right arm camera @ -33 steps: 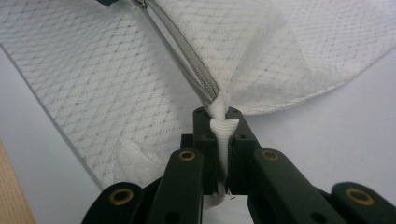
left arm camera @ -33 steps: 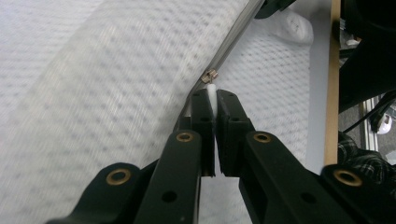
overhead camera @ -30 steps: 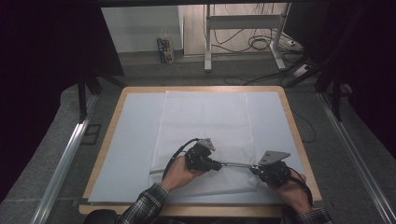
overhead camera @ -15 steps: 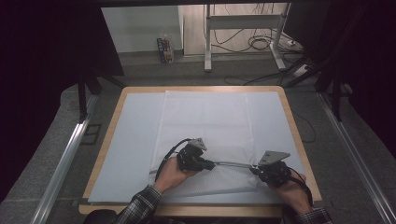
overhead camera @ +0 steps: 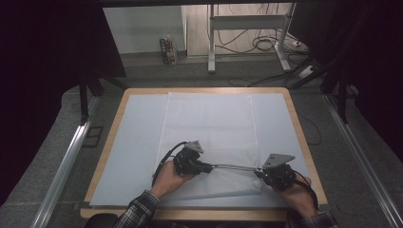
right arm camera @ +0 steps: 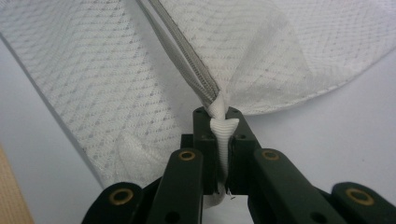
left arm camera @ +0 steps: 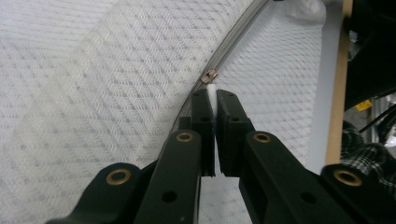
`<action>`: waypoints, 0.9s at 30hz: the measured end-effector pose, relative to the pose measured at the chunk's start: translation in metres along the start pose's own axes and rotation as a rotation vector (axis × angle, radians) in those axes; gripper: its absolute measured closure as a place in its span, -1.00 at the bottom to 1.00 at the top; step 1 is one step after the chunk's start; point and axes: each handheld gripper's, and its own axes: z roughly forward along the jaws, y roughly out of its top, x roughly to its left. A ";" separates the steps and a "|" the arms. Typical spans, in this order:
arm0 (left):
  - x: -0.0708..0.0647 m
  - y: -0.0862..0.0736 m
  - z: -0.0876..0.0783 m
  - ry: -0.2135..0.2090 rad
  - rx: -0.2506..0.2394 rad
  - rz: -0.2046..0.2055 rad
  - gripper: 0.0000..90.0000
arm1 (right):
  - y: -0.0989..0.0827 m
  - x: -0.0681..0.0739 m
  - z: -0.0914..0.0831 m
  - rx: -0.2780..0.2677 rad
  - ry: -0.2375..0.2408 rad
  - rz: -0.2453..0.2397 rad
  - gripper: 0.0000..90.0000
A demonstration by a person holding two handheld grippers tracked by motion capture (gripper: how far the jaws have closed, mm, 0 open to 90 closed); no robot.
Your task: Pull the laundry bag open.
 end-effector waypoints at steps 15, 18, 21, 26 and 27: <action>0.007 -0.011 -0.013 0.024 0.005 -0.017 0.94 | -0.001 -0.001 -0.001 0.000 -0.004 -0.003 0.88; 0.007 -0.013 -0.015 0.024 0.005 -0.021 0.94 | -0.001 -0.001 -0.001 -0.002 -0.003 -0.003 0.88; 0.009 -0.016 -0.017 0.026 0.006 -0.031 0.94 | -0.001 -0.001 -0.001 -0.001 -0.005 -0.004 0.88; 0.010 -0.021 -0.024 0.037 0.001 -0.039 0.94 | -0.001 0.000 -0.001 0.000 -0.006 -0.003 0.88; 0.010 -0.021 -0.025 0.044 0.002 -0.039 0.94 | -0.001 0.000 -0.001 0.002 -0.004 -0.002 0.88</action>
